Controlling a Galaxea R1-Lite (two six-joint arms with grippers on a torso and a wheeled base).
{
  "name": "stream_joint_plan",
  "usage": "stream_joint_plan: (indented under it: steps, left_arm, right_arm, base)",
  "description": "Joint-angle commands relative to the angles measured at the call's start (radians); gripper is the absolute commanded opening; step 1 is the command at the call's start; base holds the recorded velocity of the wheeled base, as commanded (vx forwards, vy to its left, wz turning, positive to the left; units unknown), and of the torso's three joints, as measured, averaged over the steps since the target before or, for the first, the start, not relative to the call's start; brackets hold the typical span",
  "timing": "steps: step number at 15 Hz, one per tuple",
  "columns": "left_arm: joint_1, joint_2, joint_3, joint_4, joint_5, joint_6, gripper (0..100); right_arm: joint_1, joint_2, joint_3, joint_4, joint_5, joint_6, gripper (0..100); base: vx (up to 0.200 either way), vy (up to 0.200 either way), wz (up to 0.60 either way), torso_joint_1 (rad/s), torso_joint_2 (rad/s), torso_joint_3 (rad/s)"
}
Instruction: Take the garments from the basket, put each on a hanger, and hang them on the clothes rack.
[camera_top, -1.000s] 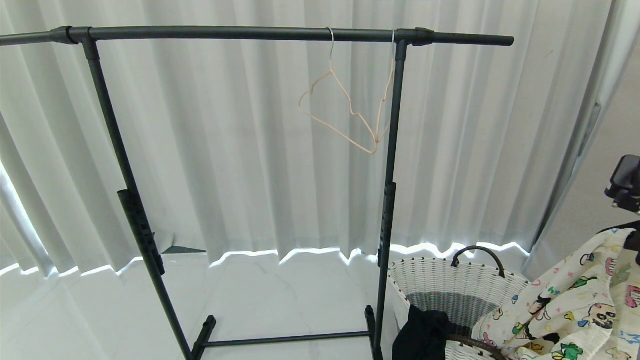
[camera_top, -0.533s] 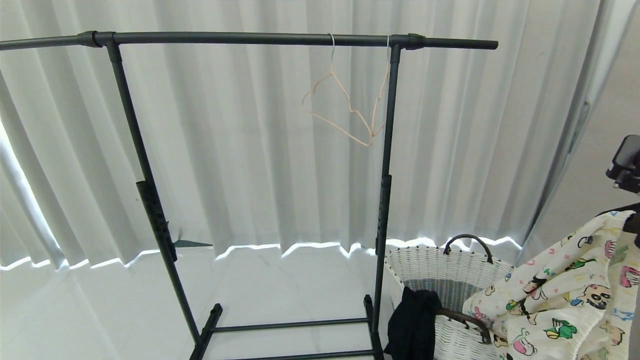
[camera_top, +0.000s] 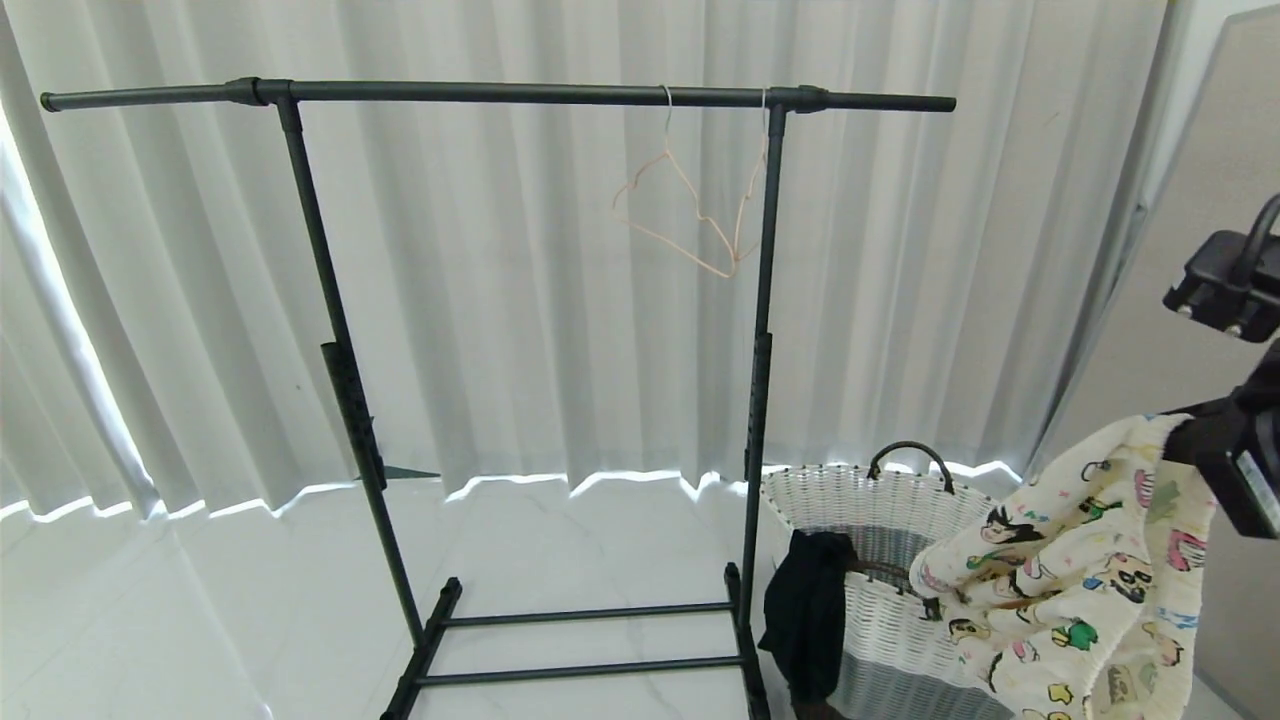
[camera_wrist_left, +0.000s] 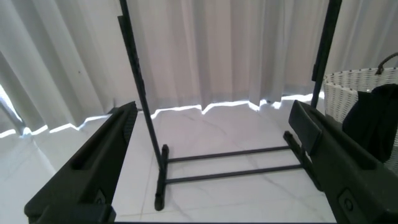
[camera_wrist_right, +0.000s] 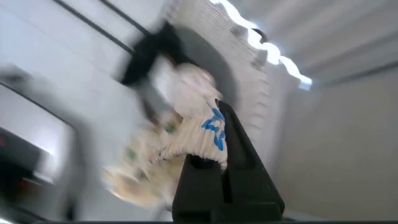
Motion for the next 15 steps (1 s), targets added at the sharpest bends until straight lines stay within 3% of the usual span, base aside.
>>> stream_joint_plan:
  steps: [1,4,8,9,11,13,15]
  left_arm:
    - [-0.001,0.001,0.0,0.0,0.0,-0.002,100]
    - [-0.001,0.0,0.0,-0.001,0.0,-0.008,100]
    - [-0.001,0.0,0.0,-0.024,0.003,-0.006,100]
    - [-0.019,0.085,-0.109,-0.06,-0.002,-0.029,100]
    - [-0.03,0.34,-0.298,-0.09,0.0,-0.103,100]
    - [-0.05,0.599,-0.491,-0.093,-0.002,-0.103,100]
    - [-0.168,0.831,-0.655,-0.11,0.001,-0.146,100]
  right_arm:
    - [0.143,0.101,-0.057,-0.06,-0.001,0.157,0]
    - [0.227,0.184,-0.073,-0.186,0.0,0.269,0]
    - [0.236,0.241,-0.132,-0.261,0.051,0.281,0]
    - [0.236,0.251,-0.159,-0.26,0.092,0.289,0]
    - [0.256,0.282,-0.162,-0.261,0.106,0.29,0]
    - [0.294,0.321,-0.162,-0.264,0.106,0.305,0]
    - [0.317,0.354,-0.165,-0.269,0.104,0.315,0]
  base:
    - [0.0,0.0,0.0,0.0,0.0,0.0]
    - [0.0,0.0,0.0,0.0,0.0,0.0]
    - [0.0,0.0,0.0,0.0,0.0,0.0]
    - [0.0,0.0,0.0,0.0,0.0,0.0]
    - [0.0,0.0,0.0,0.0,0.0,0.0]
    - [0.0,0.0,0.0,0.0,0.0,0.0]
    - [0.0,0.0,0.0,0.0,0.0,0.0]
